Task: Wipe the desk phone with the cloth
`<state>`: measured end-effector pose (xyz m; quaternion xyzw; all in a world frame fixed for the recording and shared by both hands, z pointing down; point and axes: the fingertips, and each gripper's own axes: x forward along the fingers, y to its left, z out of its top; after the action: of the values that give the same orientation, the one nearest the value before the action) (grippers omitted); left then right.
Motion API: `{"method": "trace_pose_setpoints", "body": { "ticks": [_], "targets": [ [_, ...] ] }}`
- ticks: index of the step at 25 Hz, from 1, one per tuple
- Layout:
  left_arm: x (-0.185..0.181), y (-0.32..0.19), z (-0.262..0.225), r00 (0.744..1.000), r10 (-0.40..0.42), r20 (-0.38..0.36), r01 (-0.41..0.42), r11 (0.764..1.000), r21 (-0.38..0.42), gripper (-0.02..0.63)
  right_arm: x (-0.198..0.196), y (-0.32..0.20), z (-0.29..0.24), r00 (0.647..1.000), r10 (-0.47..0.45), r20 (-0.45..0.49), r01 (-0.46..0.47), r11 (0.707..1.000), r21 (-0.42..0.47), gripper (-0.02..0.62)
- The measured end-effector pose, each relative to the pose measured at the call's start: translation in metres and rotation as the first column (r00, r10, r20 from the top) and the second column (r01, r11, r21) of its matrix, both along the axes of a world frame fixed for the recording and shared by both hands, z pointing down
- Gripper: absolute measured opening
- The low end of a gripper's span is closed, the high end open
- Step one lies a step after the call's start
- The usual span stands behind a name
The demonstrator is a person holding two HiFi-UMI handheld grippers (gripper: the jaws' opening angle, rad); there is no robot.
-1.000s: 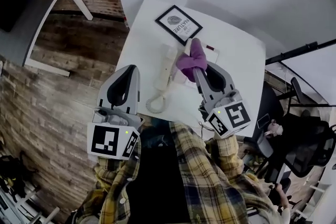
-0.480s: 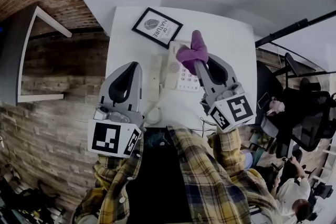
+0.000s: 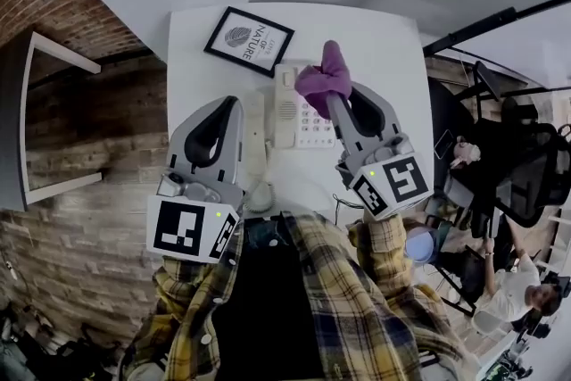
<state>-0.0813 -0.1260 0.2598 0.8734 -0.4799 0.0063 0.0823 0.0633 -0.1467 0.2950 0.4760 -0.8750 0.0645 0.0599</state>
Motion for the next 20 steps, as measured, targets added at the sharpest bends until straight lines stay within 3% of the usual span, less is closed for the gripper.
{"method": "trace_pose_setpoints", "body": {
  "ticks": [10, 20],
  "targets": [
    [-0.002, -0.01, 0.016, 1.0, 0.016, -0.001, -0.016, 0.999, -0.042, 0.015, -0.002, -0.019, 0.022, 1.0, 0.013, -0.007, -0.013, 0.999, -0.046, 0.061],
    [0.003, -0.022, 0.033, 1.0, 0.016, -0.001, -0.016, 0.997, -0.079, 0.015, -0.016, -0.05, 0.064, 0.999, -0.037, -0.027, 0.033, 0.991, -0.132, 0.06]
  ]
}}
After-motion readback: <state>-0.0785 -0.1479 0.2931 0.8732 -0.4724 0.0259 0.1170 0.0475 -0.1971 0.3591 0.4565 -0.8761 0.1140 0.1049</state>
